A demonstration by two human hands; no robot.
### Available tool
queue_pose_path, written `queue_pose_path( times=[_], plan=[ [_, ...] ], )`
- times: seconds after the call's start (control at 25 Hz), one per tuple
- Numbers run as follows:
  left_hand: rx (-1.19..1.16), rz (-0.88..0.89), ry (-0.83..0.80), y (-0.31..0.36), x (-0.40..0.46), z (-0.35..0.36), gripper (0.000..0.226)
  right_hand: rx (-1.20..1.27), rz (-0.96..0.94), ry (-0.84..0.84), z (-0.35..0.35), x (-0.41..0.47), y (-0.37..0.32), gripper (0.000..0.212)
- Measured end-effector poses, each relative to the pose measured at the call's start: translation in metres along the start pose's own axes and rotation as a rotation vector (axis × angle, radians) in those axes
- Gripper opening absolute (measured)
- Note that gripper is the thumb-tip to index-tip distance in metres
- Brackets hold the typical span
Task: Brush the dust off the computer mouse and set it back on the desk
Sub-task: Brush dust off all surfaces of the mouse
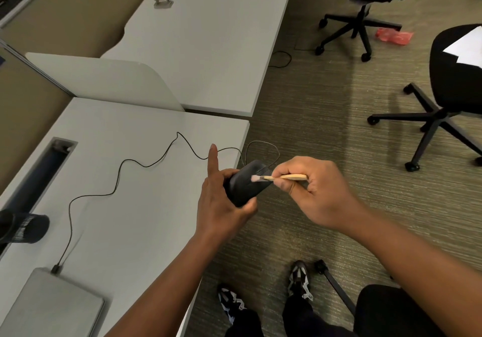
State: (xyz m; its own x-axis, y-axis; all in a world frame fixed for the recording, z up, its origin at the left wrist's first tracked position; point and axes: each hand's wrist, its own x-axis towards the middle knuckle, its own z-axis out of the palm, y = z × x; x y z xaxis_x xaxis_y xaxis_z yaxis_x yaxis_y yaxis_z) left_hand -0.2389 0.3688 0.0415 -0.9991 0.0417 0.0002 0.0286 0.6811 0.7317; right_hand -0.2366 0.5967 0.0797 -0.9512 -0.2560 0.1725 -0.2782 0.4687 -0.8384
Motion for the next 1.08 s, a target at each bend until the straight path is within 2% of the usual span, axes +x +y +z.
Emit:
queue_pose_path(
  times=[0.12,0.24,0.32,0.52,0.72,0.92,1.08],
  plan=[
    [-0.021,0.008,-0.004,0.000,-0.001,-0.001,0.146,-0.040,-0.020,0.083,-0.005,-0.001,0.006,0.012],
    [-0.038,0.006,-0.012,-0.001,-0.003,0.000,0.144,0.007,-0.148,-0.054,0.003,-0.001,-0.003,0.014],
    [-0.049,-0.006,-0.009,-0.001,-0.004,0.000,0.142,-0.002,-0.143,-0.102,0.002,0.000,-0.001,0.016],
    [-0.080,-0.035,-0.032,-0.002,-0.008,-0.003,0.140,-0.114,-0.051,0.020,-0.023,0.005,0.015,0.019],
    [-0.068,-0.033,-0.049,0.004,-0.010,-0.006,0.145,-0.024,-0.123,-0.172,-0.012,0.001,-0.007,0.022],
    [-0.063,-0.054,-0.059,0.003,-0.011,-0.006,0.140,-0.146,-0.024,-0.017,-0.023,0.003,0.012,0.018],
    [-0.055,-0.062,-0.107,0.006,-0.012,-0.005,0.135,0.048,0.161,0.139,-0.022,-0.005,0.014,0.007]
  ],
)
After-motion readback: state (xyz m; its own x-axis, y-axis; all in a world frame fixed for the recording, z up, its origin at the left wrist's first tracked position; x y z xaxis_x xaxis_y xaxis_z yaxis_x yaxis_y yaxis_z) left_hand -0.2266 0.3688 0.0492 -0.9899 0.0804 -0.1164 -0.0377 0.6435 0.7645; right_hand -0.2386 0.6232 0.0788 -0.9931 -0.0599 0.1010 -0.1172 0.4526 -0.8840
